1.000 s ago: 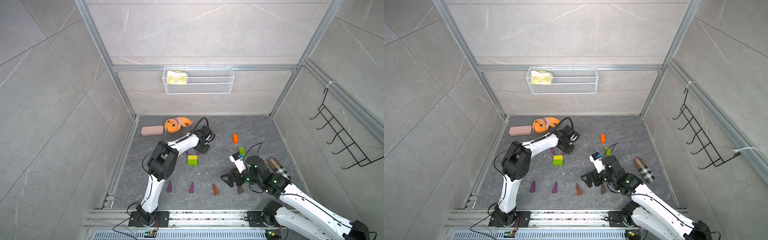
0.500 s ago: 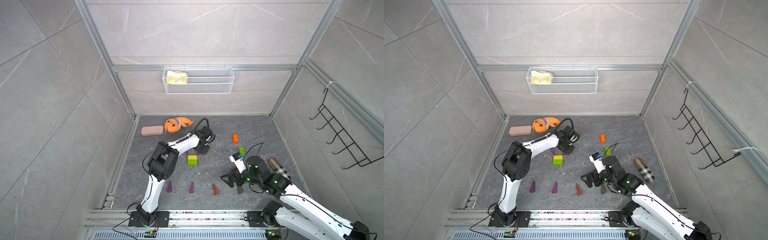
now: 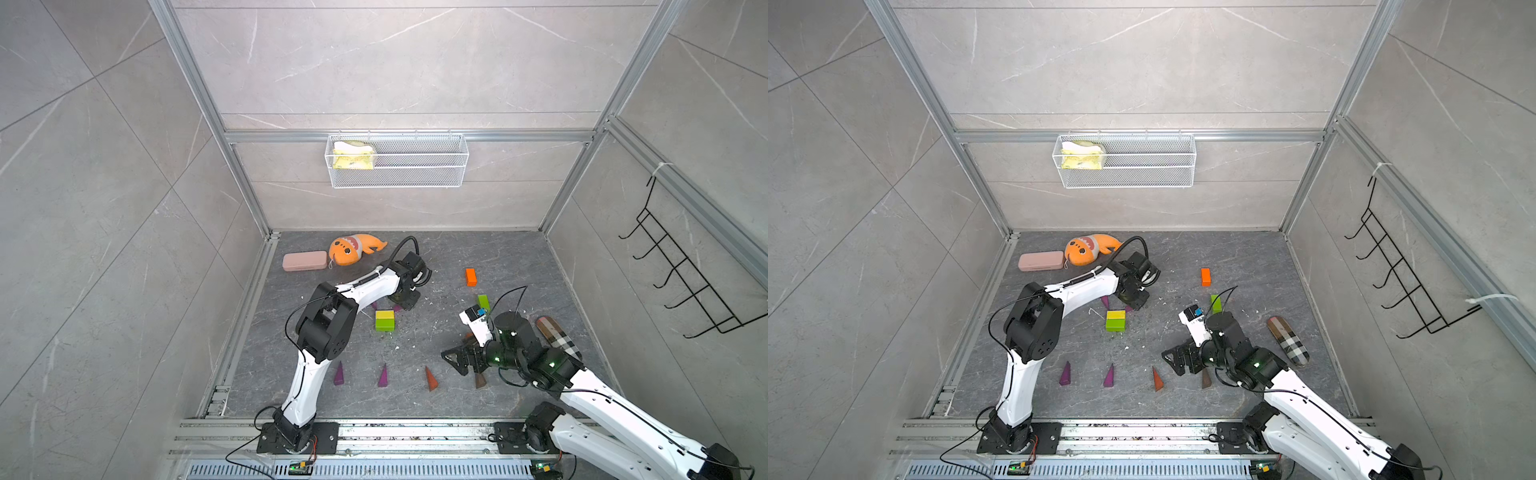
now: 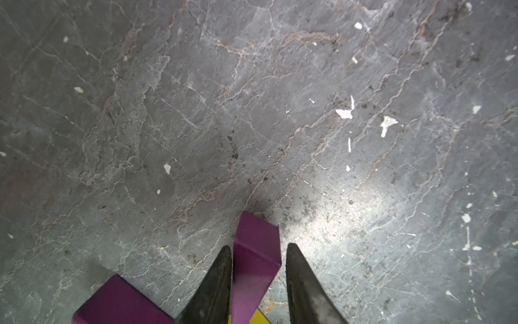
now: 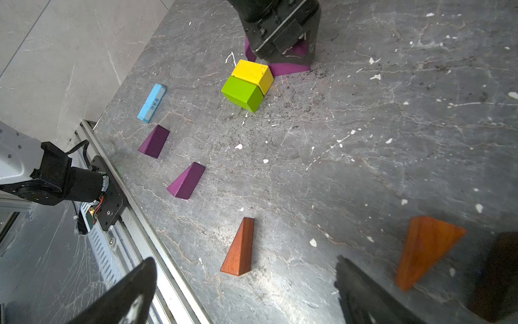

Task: Assemble a small pinwheel with building blocks
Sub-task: Assemble the building block at the center of the board.

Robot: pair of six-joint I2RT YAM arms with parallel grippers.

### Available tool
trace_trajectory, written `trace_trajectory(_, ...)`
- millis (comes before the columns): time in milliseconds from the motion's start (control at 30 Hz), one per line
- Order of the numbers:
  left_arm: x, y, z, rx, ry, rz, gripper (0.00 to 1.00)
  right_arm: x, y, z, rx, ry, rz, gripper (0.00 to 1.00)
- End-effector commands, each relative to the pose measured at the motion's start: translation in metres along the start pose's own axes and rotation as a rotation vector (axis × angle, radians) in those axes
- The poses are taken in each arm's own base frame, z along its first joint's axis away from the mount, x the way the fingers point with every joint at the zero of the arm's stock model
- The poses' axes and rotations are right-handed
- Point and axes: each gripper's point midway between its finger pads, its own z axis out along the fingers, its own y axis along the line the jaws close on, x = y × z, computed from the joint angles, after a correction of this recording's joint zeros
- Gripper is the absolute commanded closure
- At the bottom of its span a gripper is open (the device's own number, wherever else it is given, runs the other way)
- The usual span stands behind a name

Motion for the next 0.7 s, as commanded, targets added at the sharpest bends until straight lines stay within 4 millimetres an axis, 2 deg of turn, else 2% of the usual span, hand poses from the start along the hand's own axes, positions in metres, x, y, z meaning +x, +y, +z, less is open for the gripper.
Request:
trace_trajectory(0, -0.0083, 0.0022, -0.0090, -0.017, -0.013, 0.017, 0.64, 0.0033, 0.0005, -0.0006, -0.011, 0.000, -0.019, 0.00)
trace_trajectory(667, -0.0112, 0.0051, -0.0116, -0.033, -0.016, 0.023, 0.62, 0.0046, 0.0008, 0.0008, -0.015, 0.009, -0.017, 0.00)
